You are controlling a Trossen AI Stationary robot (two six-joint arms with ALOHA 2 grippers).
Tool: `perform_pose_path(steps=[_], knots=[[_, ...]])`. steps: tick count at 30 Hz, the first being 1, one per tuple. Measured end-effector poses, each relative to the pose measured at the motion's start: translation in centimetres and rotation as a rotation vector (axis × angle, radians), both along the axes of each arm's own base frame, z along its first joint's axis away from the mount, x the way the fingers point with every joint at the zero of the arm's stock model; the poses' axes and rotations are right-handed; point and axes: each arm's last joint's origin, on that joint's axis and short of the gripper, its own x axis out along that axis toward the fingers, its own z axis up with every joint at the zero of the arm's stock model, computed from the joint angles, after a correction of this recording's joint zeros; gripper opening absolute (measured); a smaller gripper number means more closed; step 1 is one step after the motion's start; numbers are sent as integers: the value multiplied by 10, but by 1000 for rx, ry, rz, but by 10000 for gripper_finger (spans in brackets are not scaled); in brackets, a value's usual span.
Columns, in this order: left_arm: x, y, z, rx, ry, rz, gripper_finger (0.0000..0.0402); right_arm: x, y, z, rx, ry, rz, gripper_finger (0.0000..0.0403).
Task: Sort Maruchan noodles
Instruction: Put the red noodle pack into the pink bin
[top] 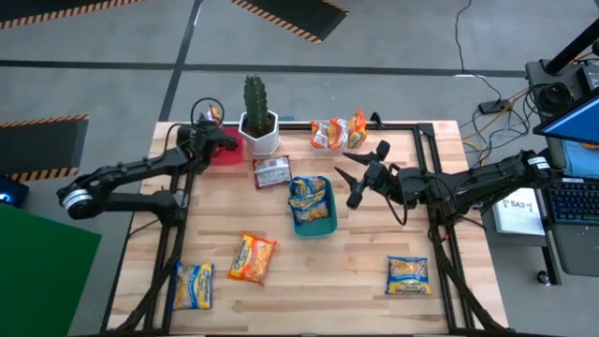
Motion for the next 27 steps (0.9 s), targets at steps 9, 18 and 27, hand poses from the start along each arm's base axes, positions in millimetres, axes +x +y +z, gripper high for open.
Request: perform_pose_path(steps=[9, 18, 27], knots=[[4, 6, -18, 42, 6, 41, 36, 0, 0, -1, 7, 9, 0, 194], [7, 7, -33, -31, -67, 71, 37, 0, 0, -4, 27, 21, -1, 194], [-1, -2, -36, -164, -75, 95, 38, 0, 0, -5, 43, 27, -2, 194]])
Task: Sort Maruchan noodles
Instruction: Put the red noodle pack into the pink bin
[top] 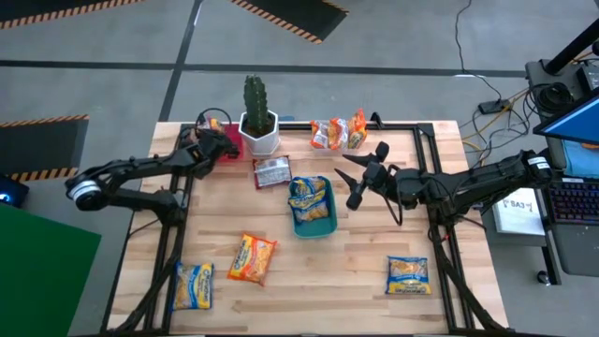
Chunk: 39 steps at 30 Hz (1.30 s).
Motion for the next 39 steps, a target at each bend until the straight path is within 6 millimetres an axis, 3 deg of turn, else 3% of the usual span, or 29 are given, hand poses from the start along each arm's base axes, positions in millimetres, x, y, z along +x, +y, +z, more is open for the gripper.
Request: perform_pose_path(steps=[8, 18, 32, 39], knots=[[-7, -3, 15, 1, 34, -10, 38, 0, -1, 0, 12, -5, -5, 194], [-12, -7, 4, -113, 88, 1, 46, 0, -2, 0, 11, -5, -7, 194], [-9, -4, 35, -145, 182, -1, 176, 0, -3, 3, -23, -13, -10, 194], [-5, -6, 41, -173, 207, -74, 189, 0, -3, 3, -30, -9, -9, 194]])
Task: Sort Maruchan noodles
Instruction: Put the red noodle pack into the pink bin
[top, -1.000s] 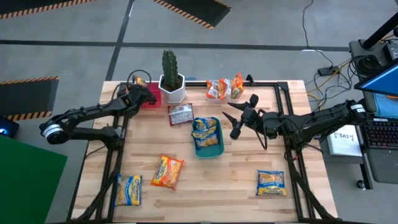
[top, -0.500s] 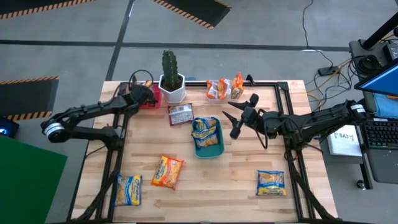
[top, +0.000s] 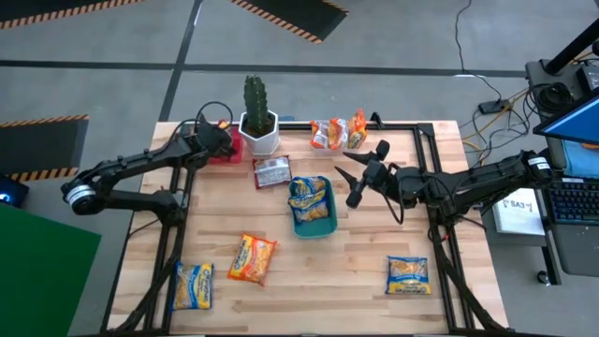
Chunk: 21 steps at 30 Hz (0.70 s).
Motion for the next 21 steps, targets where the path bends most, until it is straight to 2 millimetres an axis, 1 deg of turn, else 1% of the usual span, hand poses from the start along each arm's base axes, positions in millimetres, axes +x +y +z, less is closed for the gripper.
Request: perform_pose_path(steps=[5, 9, 12, 15, 19, 20, 21], knots=[[3, 3, 0, 20, 24, -71, 181, 0, 0, 0, -4, 2, 0, 194], [3, 3, -8, 32, 0, -82, 164, 0, 0, 0, -12, 7, 0, 194], [0, 3, -15, 29, -13, -62, 144, 0, 0, 0, -12, 7, 0, 194], [-2, 3, -21, 76, 2, -22, 110, 0, 0, 0, -11, 4, 0, 194], [-4, 2, -24, 69, -15, -7, 34, 0, 0, 1, -10, -1, 1, 194], [-4, 1, -24, 67, -21, 1, 18, 0, 0, 1, -10, 0, 1, 194], [-5, 0, -24, 61, -28, 10, 10, 0, 0, 1, -10, -1, 0, 194]])
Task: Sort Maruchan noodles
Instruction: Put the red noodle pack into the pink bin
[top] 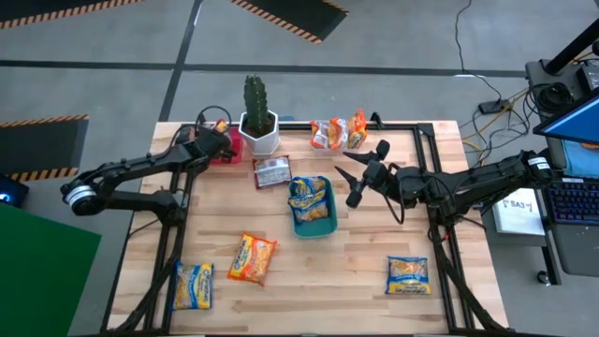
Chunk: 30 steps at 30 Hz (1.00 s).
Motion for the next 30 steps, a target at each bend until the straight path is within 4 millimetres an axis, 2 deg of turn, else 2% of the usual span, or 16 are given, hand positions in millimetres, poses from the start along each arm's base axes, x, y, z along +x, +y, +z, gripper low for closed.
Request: perform_pose_path(steps=[4, 9, 16, 22, 26, 30], knots=[[-4, -4, 3, -26, -15, 48, 16, 0, 0, 0, 0, 0, 0, 194], [-9, -10, 6, -68, -5, 80, 2, 0, 0, 0, 2, -1, 0, 194], [-5, -20, 18, -99, -58, 5, 10, 0, 0, 0, 17, -7, 0, 194], [7, -37, 37, -114, -80, -228, 11, 0, 0, -1, 24, -4, -1, 194], [18, -57, 43, -185, -104, -527, 11, 0, 0, -1, 25, -4, -1, 194], [34, -75, 38, -214, -171, -831, 11, 0, 0, -1, 23, -1, -1, 194]])
